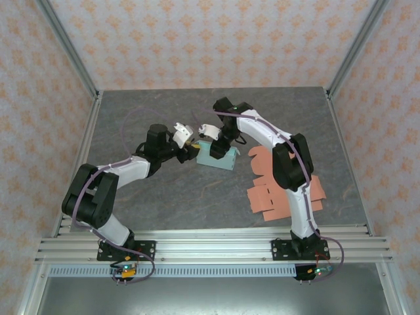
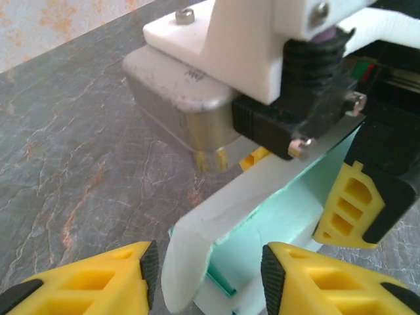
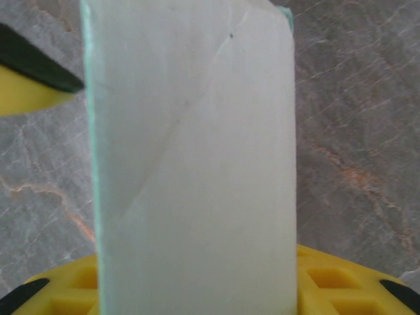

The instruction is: Fold the paper box

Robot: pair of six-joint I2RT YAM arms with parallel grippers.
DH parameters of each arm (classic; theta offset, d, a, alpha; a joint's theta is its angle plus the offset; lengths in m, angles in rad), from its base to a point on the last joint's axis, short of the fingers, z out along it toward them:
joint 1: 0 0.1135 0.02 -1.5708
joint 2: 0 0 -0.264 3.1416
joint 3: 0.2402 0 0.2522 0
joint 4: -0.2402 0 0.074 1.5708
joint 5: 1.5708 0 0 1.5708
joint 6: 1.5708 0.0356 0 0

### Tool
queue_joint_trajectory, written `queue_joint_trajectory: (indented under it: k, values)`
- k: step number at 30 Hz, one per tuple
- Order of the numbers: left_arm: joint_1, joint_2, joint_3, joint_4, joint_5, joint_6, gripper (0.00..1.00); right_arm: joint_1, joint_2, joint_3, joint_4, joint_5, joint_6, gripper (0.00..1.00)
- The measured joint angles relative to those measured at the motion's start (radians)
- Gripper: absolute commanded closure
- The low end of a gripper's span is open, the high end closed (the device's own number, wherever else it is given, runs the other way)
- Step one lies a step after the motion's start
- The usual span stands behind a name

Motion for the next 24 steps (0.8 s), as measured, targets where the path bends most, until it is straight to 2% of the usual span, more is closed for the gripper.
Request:
queue_joint_trajectory:
  k: [4, 7, 9, 14, 24]
  values:
    - [-0.023, 0.0, 0.0, -0.01, -0.023, 0.029, 0.84, 0.0, -0.016, -0.024, -0.01, -0.003, -0.007, 0.55]
    - [-0.026, -0.006, 0.0, -0.016, -0.039, 0.029, 0.86, 0.0, -0.018, -0.025, -0.012, -0.003, -0.006, 0.55]
    - [-0.029, -0.015, 0.001, -0.03, -0.05, 0.024, 0.93, 0.001, -0.018, -0.026, -0.011, 0.002, 0.002, 0.54]
    - [-0.031, -0.029, 0.018, -0.076, -0.078, -0.016, 1.0, 0.013, -0.025, -0.035, 0.009, 0.021, 0.037, 0.48]
    - [-0.046, -0.029, 0.06, -0.126, -0.118, -0.244, 1.0, 0.021, -0.08, -0.131, 0.126, 0.055, 0.127, 0.46]
